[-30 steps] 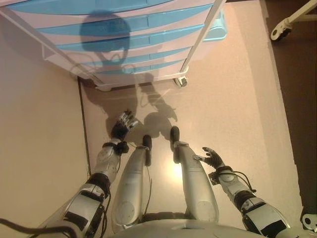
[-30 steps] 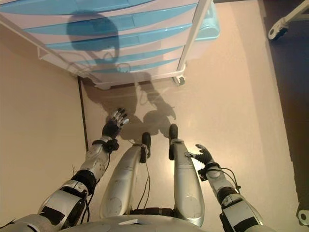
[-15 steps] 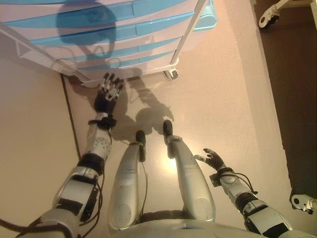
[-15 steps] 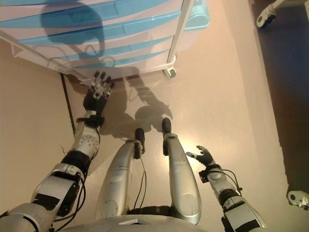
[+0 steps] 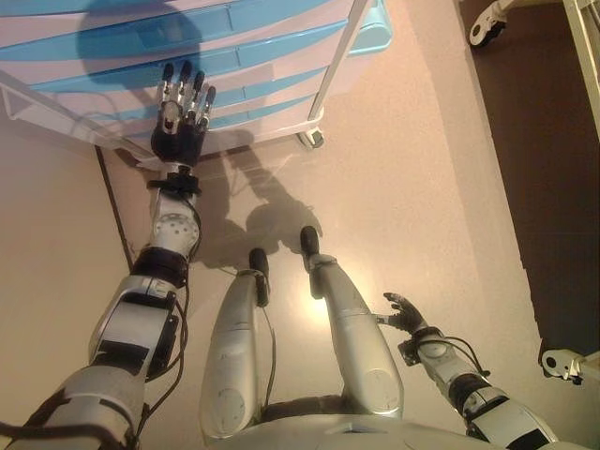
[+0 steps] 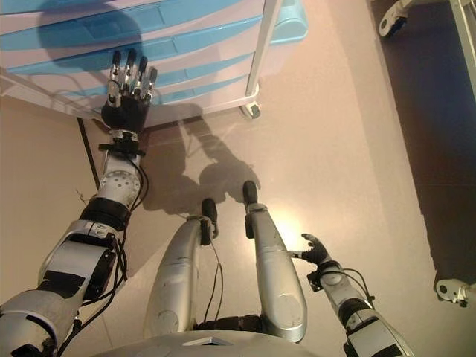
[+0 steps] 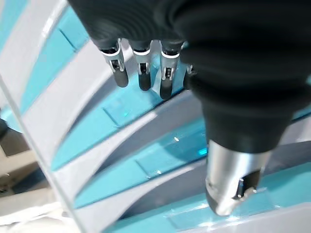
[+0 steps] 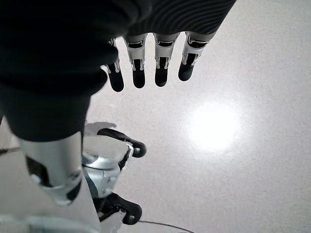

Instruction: Open the drawer and pick up the medicine

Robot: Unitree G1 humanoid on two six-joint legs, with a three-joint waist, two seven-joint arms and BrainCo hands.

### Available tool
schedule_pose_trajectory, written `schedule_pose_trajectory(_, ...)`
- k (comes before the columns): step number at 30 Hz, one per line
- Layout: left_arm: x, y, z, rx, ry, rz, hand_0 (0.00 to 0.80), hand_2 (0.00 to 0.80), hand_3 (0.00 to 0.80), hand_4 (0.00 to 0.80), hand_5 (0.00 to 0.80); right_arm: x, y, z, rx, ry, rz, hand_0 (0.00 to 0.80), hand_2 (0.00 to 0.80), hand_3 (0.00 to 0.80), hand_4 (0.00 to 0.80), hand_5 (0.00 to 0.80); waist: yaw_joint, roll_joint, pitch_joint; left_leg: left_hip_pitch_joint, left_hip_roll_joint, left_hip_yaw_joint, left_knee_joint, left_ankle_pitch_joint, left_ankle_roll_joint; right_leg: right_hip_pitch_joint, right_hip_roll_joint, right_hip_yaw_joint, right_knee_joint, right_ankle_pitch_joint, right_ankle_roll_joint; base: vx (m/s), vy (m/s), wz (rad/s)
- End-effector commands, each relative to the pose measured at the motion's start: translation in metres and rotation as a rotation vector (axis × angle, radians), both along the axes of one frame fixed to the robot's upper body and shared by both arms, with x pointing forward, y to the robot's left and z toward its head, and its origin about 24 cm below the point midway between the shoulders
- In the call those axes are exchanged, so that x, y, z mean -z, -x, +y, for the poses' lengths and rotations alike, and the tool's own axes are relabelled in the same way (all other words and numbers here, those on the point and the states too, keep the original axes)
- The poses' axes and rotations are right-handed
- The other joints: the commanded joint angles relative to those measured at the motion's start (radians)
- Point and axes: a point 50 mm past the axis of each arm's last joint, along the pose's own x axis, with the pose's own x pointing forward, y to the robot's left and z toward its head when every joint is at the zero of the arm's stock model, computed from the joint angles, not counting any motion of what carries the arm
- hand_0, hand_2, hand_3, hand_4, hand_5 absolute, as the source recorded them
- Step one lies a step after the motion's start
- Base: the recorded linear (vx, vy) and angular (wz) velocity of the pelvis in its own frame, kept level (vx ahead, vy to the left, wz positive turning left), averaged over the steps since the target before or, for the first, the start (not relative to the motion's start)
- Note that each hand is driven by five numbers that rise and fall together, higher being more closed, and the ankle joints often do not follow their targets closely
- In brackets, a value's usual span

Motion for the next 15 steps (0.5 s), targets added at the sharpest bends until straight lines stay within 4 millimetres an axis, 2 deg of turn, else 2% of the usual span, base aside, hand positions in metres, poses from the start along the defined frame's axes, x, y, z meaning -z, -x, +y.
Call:
schedule_pose_trajectory(1, -0.061, 0.005, 0.008, 0.023, 0.036, -0.242, 0.0, 0.0, 0.0, 0.0, 0.0, 0.011, 0.028, -0.012, 0.023, 0.008, 0.051, 0.0, 0.0, 0.0, 0.0, 0.0, 0.008, 0.009, -0.041, 0.042, -0.049, 0.027, -0.114, 0.01, 0.024, 0.065, 0.043, -0.023, 0.026, -0.048, -0.031, 0.0, 0.0, 0.0)
schedule_pose_trajectory(6, -0.071, 0.004, 0.008, 0.029, 0.019, -0.255, 0.0, 0.0, 0.0, 0.0, 0.0, 0.011, 0.028, -0.008, 0.012, 0.001, 0.048, 0.0, 0.0, 0.0, 0.0, 0.0, 0.007, 0.004, -0.039, 0.046, -0.048, 0.024, -0.115, 0.007, 0.024, 0.073, 0.044, -0.024, 0.023, -0.054, -0.034, 0.0, 0.0, 0.0)
schedule_pose_trajectory(9, -0.067, -0.001, 0.005, 0.021, -0.038, -0.187, 0.0, 0.0, 0.0, 0.0, 0.0, 0.009, 0.024, -0.006, 0.008, -0.005, 0.041, 0.0, 0.0, 0.0, 0.0, 0.0, 0.008, 0.003, -0.037, 0.047, -0.048, 0.023, -0.119, 0.01, 0.022, 0.077, 0.045, -0.025, 0.017, -0.054, -0.035, -0.003, -0.004, 0.01)
schedule_pose_trajectory(11, -0.056, -0.006, 0.002, 0.02, -0.099, -0.072, 0.0, 0.0, 0.0, 0.0, 0.0, 0.008, 0.021, -0.005, 0.008, -0.004, 0.036, 0.0, 0.0, 0.0, 0.0, 0.0, 0.009, 0.007, -0.035, 0.049, -0.049, 0.023, -0.126, 0.015, 0.021, 0.081, 0.046, -0.025, 0.011, -0.054, -0.036, -0.015, -0.006, 0.04)
schedule_pose_trajectory(15, -0.018, -0.014, 0.004, 0.029, -0.235, 0.174, 0.0, 0.0, 0.0, 0.0, 0.0, 0.005, 0.016, -0.007, 0.022, 0.003, 0.025, 0.0, 0.0, 0.0, 0.0, 0.0, 0.008, 0.018, -0.032, 0.052, -0.047, 0.029, -0.138, 0.025, 0.02, 0.081, 0.045, -0.025, 0.005, -0.053, -0.036, 0.0, 0.0, 0.0)
